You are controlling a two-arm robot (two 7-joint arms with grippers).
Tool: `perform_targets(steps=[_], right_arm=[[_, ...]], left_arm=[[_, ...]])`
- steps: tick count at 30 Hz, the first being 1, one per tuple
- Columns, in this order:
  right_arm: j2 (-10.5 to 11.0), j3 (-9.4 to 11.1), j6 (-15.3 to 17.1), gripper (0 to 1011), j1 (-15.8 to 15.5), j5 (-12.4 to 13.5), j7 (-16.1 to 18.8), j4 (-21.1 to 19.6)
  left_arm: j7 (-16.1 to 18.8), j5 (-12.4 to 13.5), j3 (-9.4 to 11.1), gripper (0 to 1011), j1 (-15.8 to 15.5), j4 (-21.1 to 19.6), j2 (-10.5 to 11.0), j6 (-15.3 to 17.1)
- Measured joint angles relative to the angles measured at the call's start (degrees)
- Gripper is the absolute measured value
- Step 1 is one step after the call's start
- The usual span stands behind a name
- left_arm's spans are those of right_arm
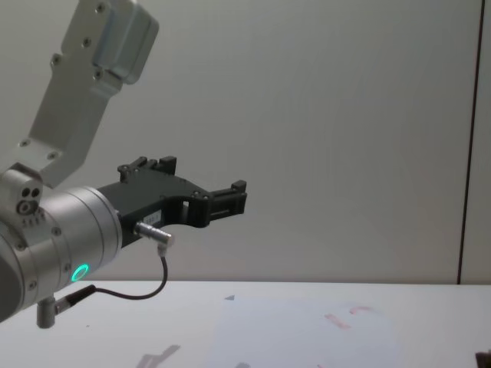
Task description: Use the one hand to pick up the stamp and affix it onto the A4 paper.
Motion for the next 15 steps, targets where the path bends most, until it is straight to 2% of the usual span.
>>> perform_targets(steps=[15], right_arm=[[-2.7, -1.1, 1.5, 1001, 3.3, -3.3, 0.1, 4.9]], left_arm=[[0.0, 0.0, 0.0, 1003, 0.0, 0.0, 0.0, 0.0]])
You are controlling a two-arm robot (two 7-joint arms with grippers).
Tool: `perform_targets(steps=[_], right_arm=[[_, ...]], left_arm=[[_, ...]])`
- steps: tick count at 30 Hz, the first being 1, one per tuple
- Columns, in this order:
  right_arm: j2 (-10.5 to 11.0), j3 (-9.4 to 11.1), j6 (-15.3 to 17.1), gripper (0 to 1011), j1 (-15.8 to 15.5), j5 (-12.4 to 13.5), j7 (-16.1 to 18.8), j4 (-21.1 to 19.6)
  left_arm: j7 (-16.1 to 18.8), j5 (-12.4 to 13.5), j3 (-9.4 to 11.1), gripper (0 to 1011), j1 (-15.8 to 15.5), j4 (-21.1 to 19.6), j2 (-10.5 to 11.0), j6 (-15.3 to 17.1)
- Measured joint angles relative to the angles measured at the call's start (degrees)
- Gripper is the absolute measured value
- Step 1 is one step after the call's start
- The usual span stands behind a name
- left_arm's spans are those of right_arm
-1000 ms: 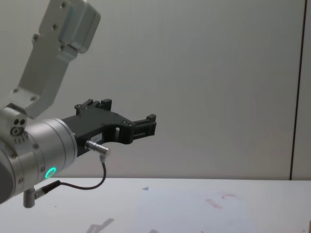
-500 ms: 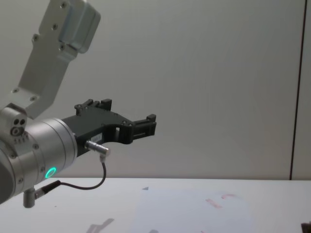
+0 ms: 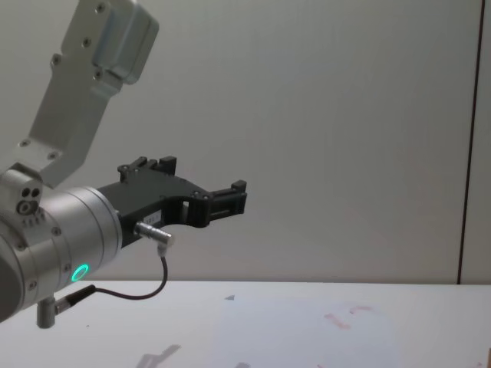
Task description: Use the one hand to pick up the stamp and affix it onto the A4 paper.
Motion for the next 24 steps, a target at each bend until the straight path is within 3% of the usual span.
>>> perform_targets(steps=[12, 24], right_arm=[[-1.3, -0.5, 0.6, 993, 1.9, -1.5, 1.1, 2.9], [-1.8, -0.6, 0.8, 677, 2.6, -2.1, 1.6, 3.9]], left_arm=[[0.0, 0.0, 0.0, 1003, 0.0, 0.0, 0.0, 0.0], [0.0, 0.0, 0.0, 1003, 0.0, 0.0, 0.0, 0.0]])
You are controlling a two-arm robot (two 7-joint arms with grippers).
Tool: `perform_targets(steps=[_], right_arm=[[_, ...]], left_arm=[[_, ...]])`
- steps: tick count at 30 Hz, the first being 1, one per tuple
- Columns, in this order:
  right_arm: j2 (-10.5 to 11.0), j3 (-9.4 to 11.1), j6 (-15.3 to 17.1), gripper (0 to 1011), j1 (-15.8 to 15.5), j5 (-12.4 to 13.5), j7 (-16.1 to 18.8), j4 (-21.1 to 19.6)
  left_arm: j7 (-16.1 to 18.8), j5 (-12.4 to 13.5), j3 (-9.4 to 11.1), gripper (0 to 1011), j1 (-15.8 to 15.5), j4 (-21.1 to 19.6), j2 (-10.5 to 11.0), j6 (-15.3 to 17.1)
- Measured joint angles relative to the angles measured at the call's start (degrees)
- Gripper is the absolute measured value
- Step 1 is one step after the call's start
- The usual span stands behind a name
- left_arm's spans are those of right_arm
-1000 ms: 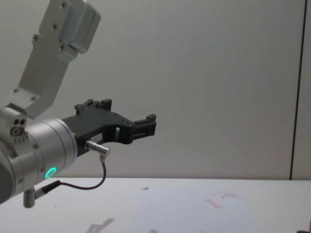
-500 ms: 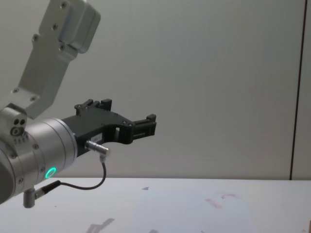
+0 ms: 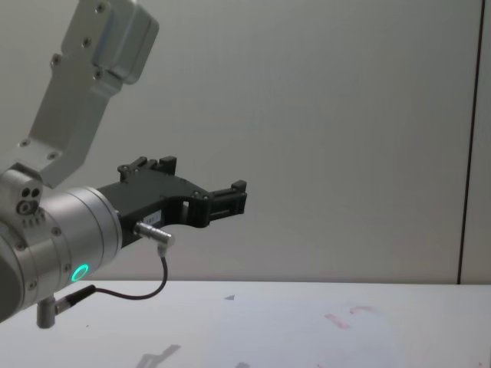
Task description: Use the one hand to pick up the stamp and affix it onto the A4 paper.
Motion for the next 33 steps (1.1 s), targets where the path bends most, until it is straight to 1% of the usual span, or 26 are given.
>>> perform_targets(steps=[2, 3, 5, 6, 7, 9, 10, 11, 12, 18, 21, 28, 33], right_arm=[[0.0, 0.0, 0.0, 629, 0.0, 0.0, 0.0, 0.1], [-0.1, 0.0, 0.0, 575, 0.1, -0.1, 0.0, 0.1], [-0.1, 0.0, 0.0, 536, 0.1, -0.1, 0.1, 0.2], [-0.1, 0.0, 0.0, 480, 0.2, -0.1, 0.1, 0.2], [-0.1, 0.0, 0.0, 450, 0.2, -0.1, 0.1, 0.3], [-0.2, -0.1, 0.1, 392, 0.2, -0.2, 0.1, 0.3], [-0.2, -0.1, 0.1, 392, 0.2, -0.2, 0.1, 0.4], [-0.2, -0.1, 0.1, 343, 0.2, -0.2, 0.1, 0.4], [-0.2, -0.1, 0.1, 327, 0.3, -0.2, 0.1, 0.4], [-0.2, -0.1, 0.1, 276, 0.3, -0.3, 0.2, 0.5], [-0.2, -0.1, 0.1, 225, 0.3, -0.3, 0.2, 0.5], [-0.3, 0.0, -1.2, 219, 0.6, -1.1, 0.2, 0.5], [-0.4, 0.1, -3.2, 220, 1.1, -2.2, 0.2, 0.5]], left_arm=[[0.0, 0.0, 0.0, 1003, 0.0, 0.0, 0.0, 0.0], [0.0, 0.0, 0.0, 1003, 0.0, 0.0, 0.0, 0.0], [0.0, 0.0, 0.0, 1003, 0.0, 0.0, 0.0, 0.0], [0.0, 0.0, 0.0, 1003, 0.0, 0.0, 0.0, 0.0], [0.0, 0.0, 0.0, 1003, 0.0, 0.0, 0.0, 0.0], [0.0, 0.0, 0.0, 1003, 0.0, 0.0, 0.0, 0.0], [0.0, 0.0, 0.0, 1003, 0.0, 0.0, 0.0, 0.0], [0.0, 0.0, 0.0, 1003, 0.0, 0.0, 0.0, 0.0], [0.0, 0.0, 0.0, 1003, 0.0, 0.0, 0.0, 0.0], [0.0, 0.0, 0.0, 1003, 0.0, 0.0, 0.0, 0.0], [0.0, 0.0, 0.0, 1003, 0.0, 0.0, 0.0, 0.0], [0.0, 0.0, 0.0, 1003, 0.0, 0.0, 0.0, 0.0], [0.0, 0.0, 0.0, 1003, 0.0, 0.0, 0.0, 0.0]])
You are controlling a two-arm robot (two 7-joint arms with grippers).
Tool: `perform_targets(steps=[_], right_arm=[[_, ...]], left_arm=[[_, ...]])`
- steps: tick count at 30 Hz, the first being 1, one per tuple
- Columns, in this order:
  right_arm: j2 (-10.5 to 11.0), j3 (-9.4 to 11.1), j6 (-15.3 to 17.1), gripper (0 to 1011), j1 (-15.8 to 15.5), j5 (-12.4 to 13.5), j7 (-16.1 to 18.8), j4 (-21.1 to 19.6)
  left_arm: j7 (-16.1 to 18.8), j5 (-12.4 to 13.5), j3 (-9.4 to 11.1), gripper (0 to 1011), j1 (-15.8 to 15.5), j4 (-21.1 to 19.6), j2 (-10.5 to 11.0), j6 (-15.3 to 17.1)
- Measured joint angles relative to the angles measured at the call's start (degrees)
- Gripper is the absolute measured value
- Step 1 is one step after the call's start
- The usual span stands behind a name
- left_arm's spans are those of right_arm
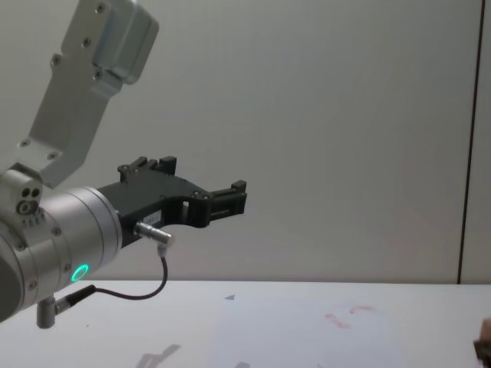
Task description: Use the one hand to pick up the stamp and affix it onto the A4 paper.
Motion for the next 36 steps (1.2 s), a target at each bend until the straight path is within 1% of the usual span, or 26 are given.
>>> perform_targets(steps=[8, 11, 15, 19, 23, 28, 29, 32, 36], right_arm=[[-0.3, 0.2, -3.2, 220, 1.6, -1.8, 0.8, -0.4], [-0.5, 0.2, -4.7, 221, 2.6, -2.7, 2.2, -0.5], [-0.7, 0.1, -5.6, 220, 3.4, -3.2, 3.7, -0.6], [-1.2, -0.3, -6.3, 221, 4.6, -3.8, 6.4, -0.5], [-1.5, -0.6, -6.4, 221, 5.3, -4.0, 8.4, -0.2], [-2.5, -1.6, -5.5, 221, 6.9, -4.4, 12.9, 1.2], [-2.5, -1.6, -5.5, 221, 6.9, -4.4, 12.9, 1.2], [-3.2, -2.3, -4.3, 221, 8.0, -4.9, 15.3, 2.6], [-4.0, -3.0, -2.8, 220, 9.2, -5.7, 17.2, 4.3]], left_arm=[[0.0, 0.0, 0.0, 1003, 0.0, 0.0, 0.0, 0.0], [0.0, 0.0, 0.0, 1003, 0.0, 0.0, 0.0, 0.0], [0.0, 0.0, 0.0, 1003, 0.0, 0.0, 0.0, 0.0], [0.0, 0.0, 0.0, 1003, 0.0, 0.0, 0.0, 0.0], [0.0, 0.0, 0.0, 1003, 0.0, 0.0, 0.0, 0.0], [0.0, 0.0, 0.0, 1003, 0.0, 0.0, 0.0, 0.0], [0.0, 0.0, 0.0, 1003, 0.0, 0.0, 0.0, 0.0], [0.0, 0.0, 0.0, 1003, 0.0, 0.0, 0.0, 0.0], [0.0, 0.0, 0.0, 1003, 0.0, 0.0, 0.0, 0.0]])
